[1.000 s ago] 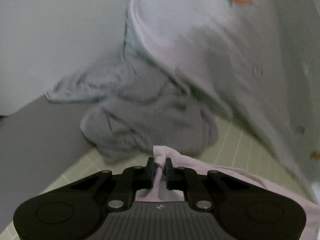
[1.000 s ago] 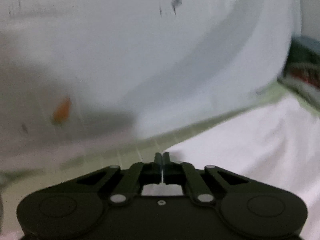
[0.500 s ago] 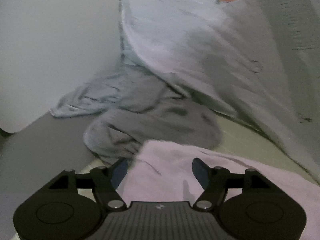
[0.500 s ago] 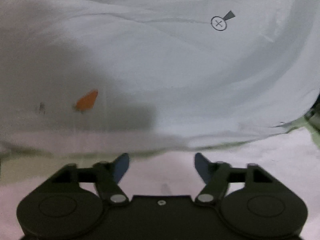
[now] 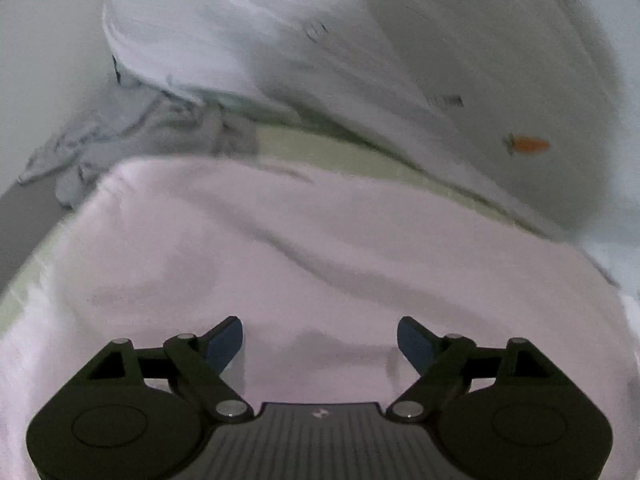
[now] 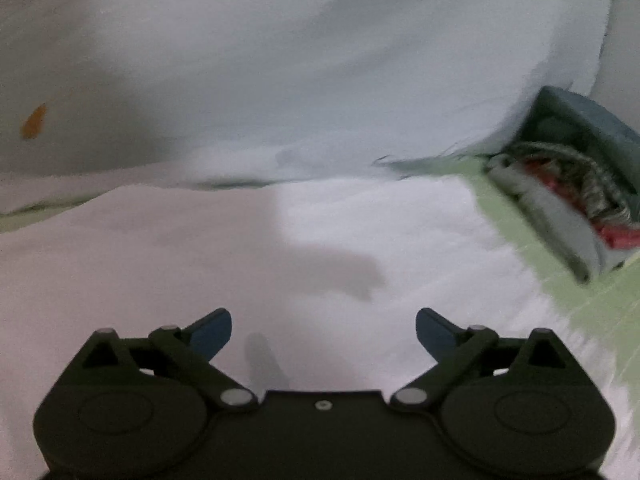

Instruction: Fold clothes

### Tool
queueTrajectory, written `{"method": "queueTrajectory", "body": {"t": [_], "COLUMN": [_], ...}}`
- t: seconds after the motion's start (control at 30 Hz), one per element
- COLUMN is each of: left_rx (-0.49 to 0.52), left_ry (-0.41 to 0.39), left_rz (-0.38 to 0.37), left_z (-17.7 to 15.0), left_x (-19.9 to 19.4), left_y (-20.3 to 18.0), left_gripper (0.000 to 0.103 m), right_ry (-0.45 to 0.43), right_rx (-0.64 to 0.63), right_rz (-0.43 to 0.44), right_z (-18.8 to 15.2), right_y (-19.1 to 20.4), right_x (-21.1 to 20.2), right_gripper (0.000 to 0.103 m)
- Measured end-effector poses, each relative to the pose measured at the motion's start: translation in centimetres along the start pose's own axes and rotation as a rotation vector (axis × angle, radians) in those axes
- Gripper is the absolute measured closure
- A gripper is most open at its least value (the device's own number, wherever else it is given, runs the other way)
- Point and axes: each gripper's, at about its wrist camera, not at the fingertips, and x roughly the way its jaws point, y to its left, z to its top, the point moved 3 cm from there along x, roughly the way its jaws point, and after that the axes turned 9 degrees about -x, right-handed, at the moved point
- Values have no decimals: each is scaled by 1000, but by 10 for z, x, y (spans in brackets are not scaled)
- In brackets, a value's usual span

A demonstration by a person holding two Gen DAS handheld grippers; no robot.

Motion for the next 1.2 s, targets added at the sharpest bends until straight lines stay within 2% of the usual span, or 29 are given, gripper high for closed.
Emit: {"method": "queueTrajectory", "body": {"t": [0.13,0.3,0.4,0.47,0.5,0.53,0.6,0.73,0.9,0.97,1.03,1.13,1.17,1.2], "left_rx": [-30,-41,-29,-18,-12,-7,5,45,103,117,129,129,127,125], "left_ry": [69,63,58,59,60,61,62,43,26,25,22,22,23,24], "left_rz": [32,149,184,205,215,226,247,250,234,237,227,209,203,197], "left_z": [-24,-33,-30,-28,-27,-26,-24,-17,-12,-14,-15,-18,-20,-21], "left_x": [19,28,33,37,39,41,45,54,62,64,61,55,53,51], "left_y": [-31,-57,-64,-68,-70,-71,-75,-85,-98,-101,-103,-102,-101,-101], "left_gripper": [18,18,18,18,18,18,18,18,18,18,18,18,18,18], "right_ry": [-11,-20,-10,-13,-13,-13,-14,-81,-170,-149,-113,-59,-47,-37], "right_rx": [-9,-124,-176,-153,-132,-110,-66,-107,-167,-185,-177,-164,-127,-81], "right_rz": [0,4,59,131,165,199,266,198,99,51,4,-66,-53,-30], "right_z": [19,40,50,58,61,64,69,93,124,127,123,117,110,101], "right_y": [-68,-120,-136,-145,-148,-152,-158,-154,-148,-143,-143,-143,-148,-153], "right_x": [48,112,144,156,159,161,164,170,177,185,184,182,172,160], "right_gripper": [3,3,3,7,19,48,81,91,89,81,57,43,40,32]}}
